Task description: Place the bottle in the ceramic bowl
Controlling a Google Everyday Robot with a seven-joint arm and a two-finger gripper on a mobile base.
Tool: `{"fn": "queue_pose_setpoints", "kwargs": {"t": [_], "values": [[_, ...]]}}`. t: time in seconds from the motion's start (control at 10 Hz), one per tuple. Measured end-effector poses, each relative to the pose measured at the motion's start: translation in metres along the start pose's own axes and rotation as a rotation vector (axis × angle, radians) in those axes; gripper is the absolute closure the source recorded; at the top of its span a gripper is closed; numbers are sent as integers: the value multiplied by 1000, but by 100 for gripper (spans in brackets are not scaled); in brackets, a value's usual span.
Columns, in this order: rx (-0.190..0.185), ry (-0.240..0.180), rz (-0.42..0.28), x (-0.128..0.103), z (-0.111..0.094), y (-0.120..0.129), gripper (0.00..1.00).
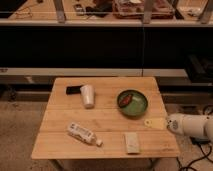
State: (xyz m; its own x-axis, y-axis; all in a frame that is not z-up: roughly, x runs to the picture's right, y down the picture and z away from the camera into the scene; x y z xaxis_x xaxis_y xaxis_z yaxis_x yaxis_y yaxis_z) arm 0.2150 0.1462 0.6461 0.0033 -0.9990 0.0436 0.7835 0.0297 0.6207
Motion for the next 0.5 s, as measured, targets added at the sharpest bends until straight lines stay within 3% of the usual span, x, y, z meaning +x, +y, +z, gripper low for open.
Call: {"fn": "queue_pose_setpoints", "kwargs": {"t": [0.3,0.5], "values": [[112,27,-280,-20,5,-87,20],[186,21,-475,-44,15,-146,20]]}}
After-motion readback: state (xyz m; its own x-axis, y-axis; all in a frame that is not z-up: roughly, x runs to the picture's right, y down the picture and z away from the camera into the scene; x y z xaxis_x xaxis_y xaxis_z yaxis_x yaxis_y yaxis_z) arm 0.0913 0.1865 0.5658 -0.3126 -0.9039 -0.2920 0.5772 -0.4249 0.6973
